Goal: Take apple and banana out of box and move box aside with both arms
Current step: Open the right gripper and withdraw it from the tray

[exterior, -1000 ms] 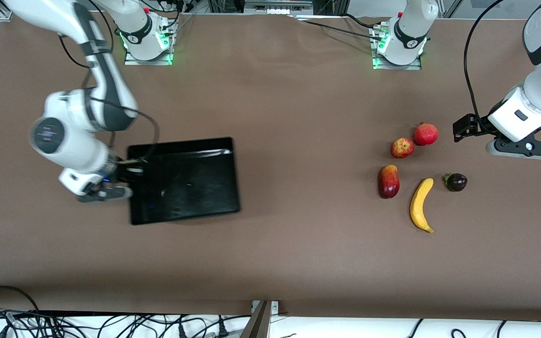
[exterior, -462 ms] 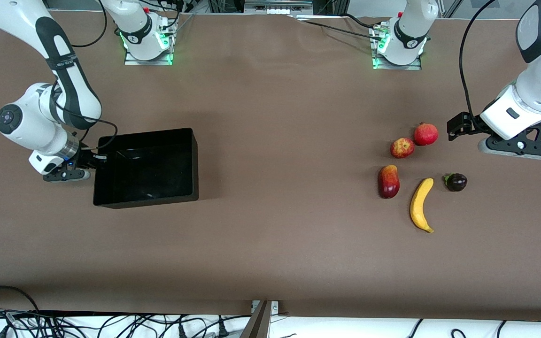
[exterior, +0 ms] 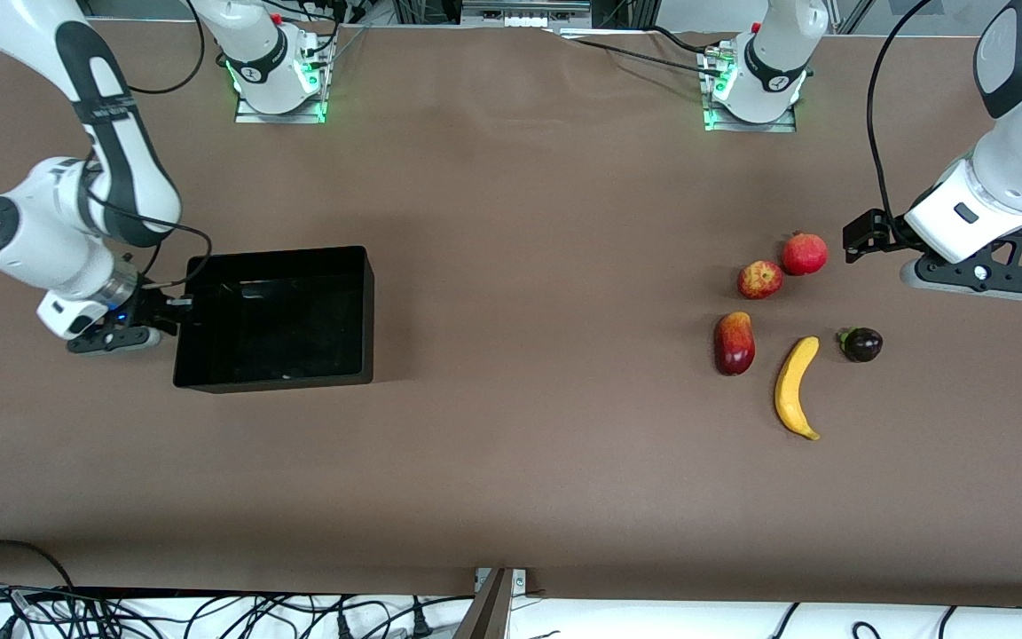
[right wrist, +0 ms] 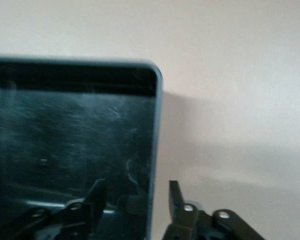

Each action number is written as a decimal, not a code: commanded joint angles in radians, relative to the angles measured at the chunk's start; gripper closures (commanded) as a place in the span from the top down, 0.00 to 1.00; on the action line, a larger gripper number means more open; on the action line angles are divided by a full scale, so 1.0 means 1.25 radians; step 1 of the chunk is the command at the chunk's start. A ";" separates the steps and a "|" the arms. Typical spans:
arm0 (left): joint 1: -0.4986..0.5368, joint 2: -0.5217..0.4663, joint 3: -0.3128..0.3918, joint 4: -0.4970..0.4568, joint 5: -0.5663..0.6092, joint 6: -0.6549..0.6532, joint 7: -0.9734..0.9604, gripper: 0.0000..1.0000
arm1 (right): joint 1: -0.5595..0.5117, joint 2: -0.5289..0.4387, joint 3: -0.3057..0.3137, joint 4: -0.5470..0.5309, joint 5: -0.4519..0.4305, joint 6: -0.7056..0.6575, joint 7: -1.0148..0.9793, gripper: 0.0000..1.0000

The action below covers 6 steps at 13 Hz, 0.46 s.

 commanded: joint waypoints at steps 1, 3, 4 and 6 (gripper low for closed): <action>0.001 0.000 -0.003 0.016 -0.017 -0.020 -0.001 1.00 | 0.006 -0.042 0.002 0.128 -0.015 -0.179 -0.006 1.00; 0.001 -0.001 -0.001 0.016 -0.017 -0.030 -0.003 1.00 | 0.012 -0.080 0.005 0.229 -0.063 -0.343 0.047 1.00; 0.001 0.002 -0.001 0.018 -0.017 -0.028 -0.001 1.00 | 0.022 -0.107 0.008 0.271 -0.083 -0.430 0.100 1.00; 0.001 -0.002 -0.004 0.018 -0.017 -0.033 -0.003 1.00 | 0.034 -0.177 0.008 0.307 -0.088 -0.546 0.135 1.00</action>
